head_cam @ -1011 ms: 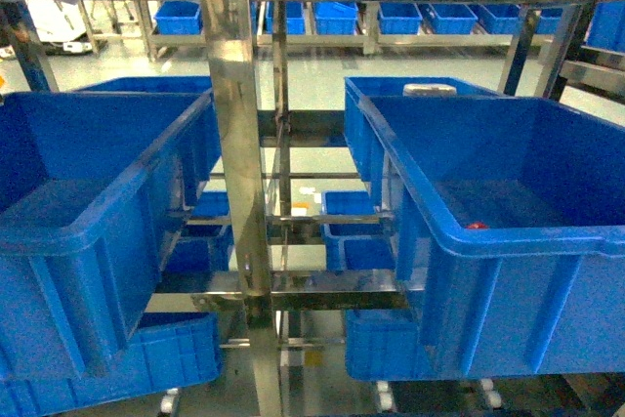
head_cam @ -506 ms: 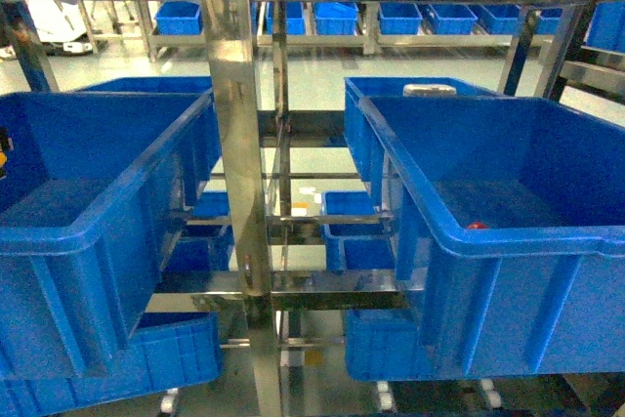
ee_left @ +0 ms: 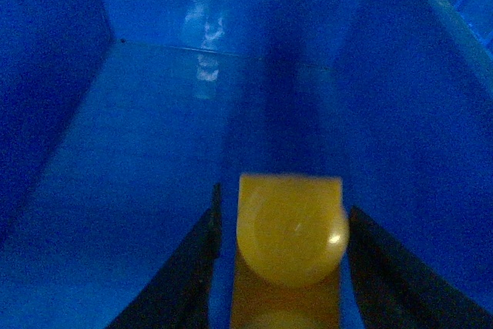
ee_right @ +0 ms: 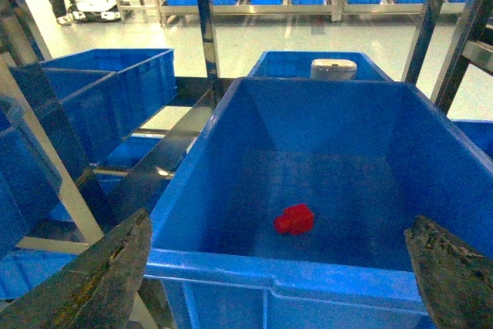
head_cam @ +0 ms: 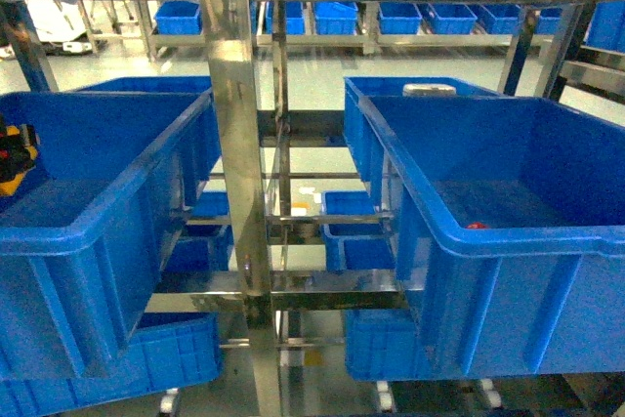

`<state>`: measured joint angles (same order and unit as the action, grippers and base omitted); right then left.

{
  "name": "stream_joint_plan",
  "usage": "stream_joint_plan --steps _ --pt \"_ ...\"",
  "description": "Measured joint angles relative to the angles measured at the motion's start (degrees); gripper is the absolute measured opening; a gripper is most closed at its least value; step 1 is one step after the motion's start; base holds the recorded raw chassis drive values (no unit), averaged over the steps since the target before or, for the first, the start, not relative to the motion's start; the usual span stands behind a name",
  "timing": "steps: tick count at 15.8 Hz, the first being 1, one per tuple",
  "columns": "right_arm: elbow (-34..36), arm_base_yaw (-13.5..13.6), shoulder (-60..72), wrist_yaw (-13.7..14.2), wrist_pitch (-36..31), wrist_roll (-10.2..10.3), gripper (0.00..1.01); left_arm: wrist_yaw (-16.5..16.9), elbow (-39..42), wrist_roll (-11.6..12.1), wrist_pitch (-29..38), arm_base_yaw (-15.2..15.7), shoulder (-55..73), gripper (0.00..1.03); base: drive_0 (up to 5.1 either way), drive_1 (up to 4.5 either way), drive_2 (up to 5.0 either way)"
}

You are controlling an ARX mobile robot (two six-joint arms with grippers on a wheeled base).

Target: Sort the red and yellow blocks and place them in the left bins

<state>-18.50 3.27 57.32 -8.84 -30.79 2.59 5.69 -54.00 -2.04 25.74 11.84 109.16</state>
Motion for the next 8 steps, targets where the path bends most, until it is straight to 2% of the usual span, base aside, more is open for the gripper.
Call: stream_joint_plan --steps 4,5,8 --pt "0.00 0.00 0.00 0.00 0.00 0.00 0.98 0.85 -0.44 0.24 -4.26 0.02 -2.54 0.93 0.0 0.00 0.0" --pt "0.00 0.00 0.00 0.00 0.00 0.00 0.98 2.08 1.03 0.85 -6.95 0.20 -5.81 1.00 0.0 0.00 0.0" --pt "0.00 0.00 0.00 0.00 0.00 -0.02 0.98 5.84 6.38 2.54 -12.24 0.63 -17.99 0.98 0.0 0.00 0.0"
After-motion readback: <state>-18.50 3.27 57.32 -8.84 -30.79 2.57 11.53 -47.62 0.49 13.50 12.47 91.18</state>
